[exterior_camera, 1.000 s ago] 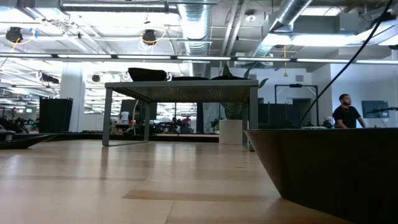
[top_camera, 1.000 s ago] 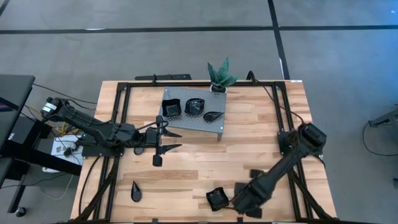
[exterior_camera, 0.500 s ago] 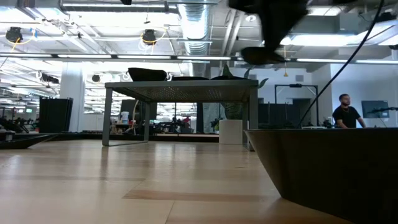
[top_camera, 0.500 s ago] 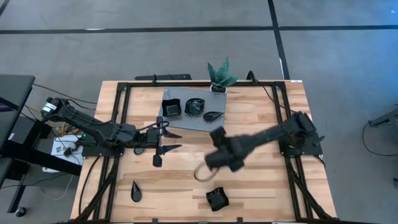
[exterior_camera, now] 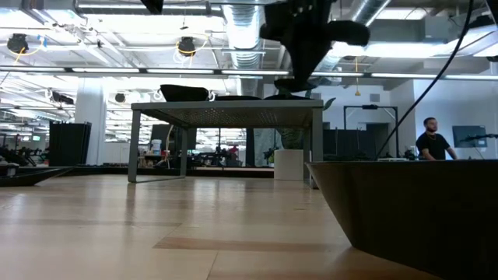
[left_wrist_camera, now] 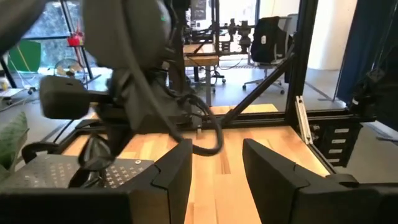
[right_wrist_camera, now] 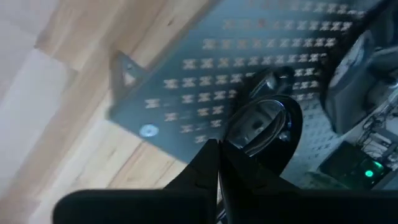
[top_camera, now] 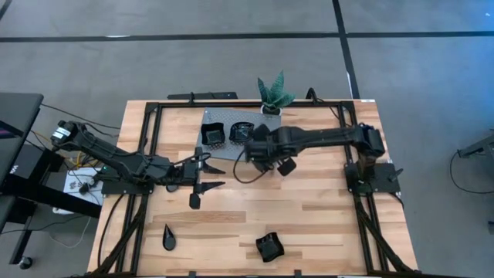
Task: Pick & Place Mini shaped plates
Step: Stack the black drop shaped plate on top of the black drop shaped plates on the shelf
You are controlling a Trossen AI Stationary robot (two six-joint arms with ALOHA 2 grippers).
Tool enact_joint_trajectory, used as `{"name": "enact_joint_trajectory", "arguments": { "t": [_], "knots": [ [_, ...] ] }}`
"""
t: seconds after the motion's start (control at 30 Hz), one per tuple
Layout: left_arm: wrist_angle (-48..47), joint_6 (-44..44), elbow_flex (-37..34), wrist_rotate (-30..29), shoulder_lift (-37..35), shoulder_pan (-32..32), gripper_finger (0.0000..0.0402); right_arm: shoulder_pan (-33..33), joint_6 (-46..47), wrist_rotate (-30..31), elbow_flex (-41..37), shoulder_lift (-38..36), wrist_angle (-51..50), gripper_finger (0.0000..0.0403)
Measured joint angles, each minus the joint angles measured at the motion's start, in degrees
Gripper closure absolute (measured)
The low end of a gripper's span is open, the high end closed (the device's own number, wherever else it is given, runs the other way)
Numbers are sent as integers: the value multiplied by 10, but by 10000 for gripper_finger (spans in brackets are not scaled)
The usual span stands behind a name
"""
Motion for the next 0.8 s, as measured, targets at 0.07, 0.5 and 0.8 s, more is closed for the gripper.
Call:
{"name": "enact_joint_trajectory", "arguments": {
  "t": [0.07, 0.5, 0.8],
  "knots": [
    [0, -3, 0, 0, 0, 0, 257, -10, -18, -1, 0, 0, 14, 398],
    [0, -3, 0, -1, 0, 0, 257, -43, -30, -65, 0, 0, 61, 398],
    [0, 0, 0, -1, 0, 0, 257, -56, 56, -64, 0, 1, 66, 371]
  ]
}}
